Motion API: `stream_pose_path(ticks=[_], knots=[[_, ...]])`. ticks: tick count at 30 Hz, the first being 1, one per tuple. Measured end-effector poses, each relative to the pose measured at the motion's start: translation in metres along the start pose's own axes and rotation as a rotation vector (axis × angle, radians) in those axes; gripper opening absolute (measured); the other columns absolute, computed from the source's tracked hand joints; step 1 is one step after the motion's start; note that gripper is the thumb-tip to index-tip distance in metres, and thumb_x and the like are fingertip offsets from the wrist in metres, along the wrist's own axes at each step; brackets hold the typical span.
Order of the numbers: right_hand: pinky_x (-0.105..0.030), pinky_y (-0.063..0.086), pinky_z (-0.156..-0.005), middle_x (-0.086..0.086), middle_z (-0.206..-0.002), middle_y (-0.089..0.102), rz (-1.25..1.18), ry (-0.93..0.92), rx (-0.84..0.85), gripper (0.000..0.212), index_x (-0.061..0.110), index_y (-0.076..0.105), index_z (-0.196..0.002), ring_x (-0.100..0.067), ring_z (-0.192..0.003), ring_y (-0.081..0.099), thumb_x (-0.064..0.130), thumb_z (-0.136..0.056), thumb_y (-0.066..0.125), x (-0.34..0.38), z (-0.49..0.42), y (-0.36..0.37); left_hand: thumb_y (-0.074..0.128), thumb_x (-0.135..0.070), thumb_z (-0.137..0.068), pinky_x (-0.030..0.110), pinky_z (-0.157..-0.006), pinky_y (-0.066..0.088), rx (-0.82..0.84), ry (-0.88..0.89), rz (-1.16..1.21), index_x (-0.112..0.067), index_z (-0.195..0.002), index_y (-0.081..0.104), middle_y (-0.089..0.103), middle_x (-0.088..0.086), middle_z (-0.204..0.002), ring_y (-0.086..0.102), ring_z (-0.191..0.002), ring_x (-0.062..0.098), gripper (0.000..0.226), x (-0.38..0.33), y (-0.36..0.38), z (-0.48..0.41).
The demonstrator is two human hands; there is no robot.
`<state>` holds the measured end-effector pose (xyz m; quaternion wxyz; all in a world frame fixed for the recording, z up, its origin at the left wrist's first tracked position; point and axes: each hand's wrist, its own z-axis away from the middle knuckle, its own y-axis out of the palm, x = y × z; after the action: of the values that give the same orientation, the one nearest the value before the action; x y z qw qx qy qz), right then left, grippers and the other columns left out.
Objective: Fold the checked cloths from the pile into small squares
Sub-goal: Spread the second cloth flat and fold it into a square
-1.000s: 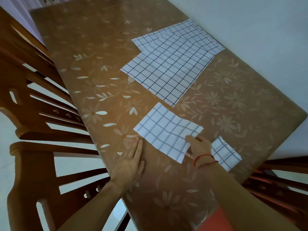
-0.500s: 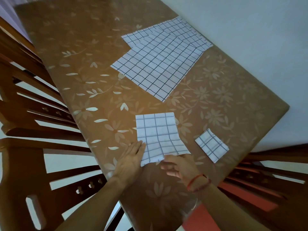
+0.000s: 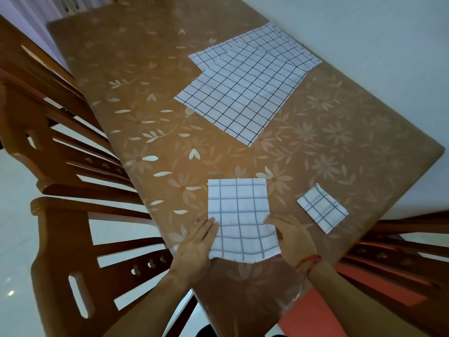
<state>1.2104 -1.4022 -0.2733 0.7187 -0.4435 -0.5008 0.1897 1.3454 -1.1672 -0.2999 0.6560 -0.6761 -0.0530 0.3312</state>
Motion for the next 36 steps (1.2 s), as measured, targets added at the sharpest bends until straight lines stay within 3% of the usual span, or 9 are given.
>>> stream_pose_path(ticks=[5, 9, 15, 20, 23, 28, 31, 33, 36], knots=[[-0.032, 0.058, -0.073, 0.000, -0.102, 0.073, -0.001, -0.045, 0.019, 0.042, 0.014, 0.074, -0.089, -0.017, -0.089, 0.064, -0.008, -0.054, 0.073, 0.000, -0.004, 0.002, 0.070, -0.011, -0.066, 0.051, -0.101, 0.046, -0.027, -0.038, 0.132, -0.006, -0.134, 0.051, 0.052, 0.013, -0.136, 0.035, -0.132, 0.026, 0.071, 0.008, -0.001, 0.002], [-0.031, 0.055, -0.075, 0.006, -0.093, 0.070, -0.035, 0.059, 0.000, 0.026, 0.023, 0.072, -0.095, -0.012, -0.083, 0.064, 0.011, -0.072, 0.071, 0.001, -0.008, 0.005, 0.043, -0.025, -0.078, 0.059, -0.096, 0.046, -0.087, -0.123, 0.203, -0.010, -0.123, 0.058, 0.059, 0.007, -0.126, 0.042, -0.125, 0.022, 0.051, 0.010, -0.002, -0.005], [-0.025, 0.050, -0.067, 0.009, -0.078, 0.067, -0.038, 0.140, -0.017, 0.005, 0.027, 0.069, -0.087, -0.009, -0.073, 0.061, 0.025, -0.083, 0.065, 0.001, -0.023, 0.008, 0.049, -0.031, -0.089, 0.043, -0.092, 0.047, -0.184, -0.253, 0.300, -0.018, -0.120, 0.060, 0.064, 0.000, -0.113, 0.056, -0.109, 0.021, 0.035, 0.016, -0.002, -0.027], [-0.030, 0.050, -0.057, 0.006, -0.059, 0.058, -0.043, 0.268, -0.021, 0.021, 0.020, 0.059, -0.077, -0.009, -0.059, 0.056, 0.040, -0.085, 0.060, 0.001, -0.040, 0.010, 0.060, -0.027, -0.092, 0.016, -0.074, 0.019, -0.226, -0.407, 0.254, -0.019, -0.105, 0.060, 0.057, -0.008, -0.087, 0.054, -0.085, 0.015, 0.015, 0.010, -0.012, -0.046], [-0.032, 0.048, -0.056, 0.006, -0.058, 0.055, -0.060, 0.294, -0.027, 0.022, 0.024, 0.049, -0.073, -0.013, -0.059, 0.055, 0.036, -0.086, 0.061, 0.002, -0.048, 0.012, 0.059, -0.029, -0.092, 0.019, -0.079, 0.024, -0.213, -0.436, 0.263, -0.024, -0.115, 0.058, 0.061, -0.009, -0.084, 0.054, -0.081, 0.011, 0.024, 0.015, -0.013, -0.051], [-0.029, 0.047, -0.063, 0.012, -0.070, 0.061, -0.079, 0.327, -0.028, 0.014, 0.030, 0.057, -0.098, -0.012, -0.070, 0.058, 0.035, -0.086, 0.062, 0.002, -0.056, 0.016, 0.056, -0.029, -0.092, 0.038, -0.088, 0.040, -0.141, -0.417, 0.179, -0.024, -0.123, 0.056, 0.065, -0.003, -0.093, 0.059, -0.087, 0.021, 0.031, 0.021, -0.008, -0.053], [-0.035, 0.051, -0.068, 0.009, -0.079, 0.060, -0.053, 0.332, -0.057, 0.030, 0.029, 0.056, -0.114, -0.014, -0.073, 0.056, 0.034, -0.085, 0.063, 0.005, -0.058, 0.016, 0.054, -0.028, -0.093, 0.039, -0.086, 0.041, -0.154, -0.368, 0.120, -0.020, -0.127, 0.056, 0.066, 0.002, -0.109, 0.058, -0.096, 0.023, 0.035, 0.022, -0.005, -0.053], [-0.037, 0.053, -0.072, 0.000, -0.101, 0.057, -0.005, 0.353, -0.075, 0.045, 0.023, 0.049, -0.126, -0.021, -0.084, 0.059, 0.036, -0.085, 0.063, 0.008, -0.060, 0.018, 0.052, -0.031, -0.092, 0.038, -0.080, 0.045, -0.183, -0.296, 0.015, -0.016, -0.127, 0.055, 0.062, 0.004, -0.117, 0.055, -0.098, 0.023, 0.039, 0.023, -0.005, -0.052], [-0.036, 0.053, -0.067, -0.005, -0.113, 0.049, 0.069, 0.166, -0.158, 0.043, 0.017, 0.050, -0.125, -0.024, -0.091, 0.056, 0.034, -0.086, 0.061, 0.016, -0.064, 0.021, 0.041, -0.030, -0.094, 0.037, -0.079, 0.047, -0.166, -0.154, -0.106, -0.009, -0.134, 0.052, 0.054, 0.008, -0.133, 0.051, -0.110, 0.025, 0.046, 0.028, -0.008, -0.054]])
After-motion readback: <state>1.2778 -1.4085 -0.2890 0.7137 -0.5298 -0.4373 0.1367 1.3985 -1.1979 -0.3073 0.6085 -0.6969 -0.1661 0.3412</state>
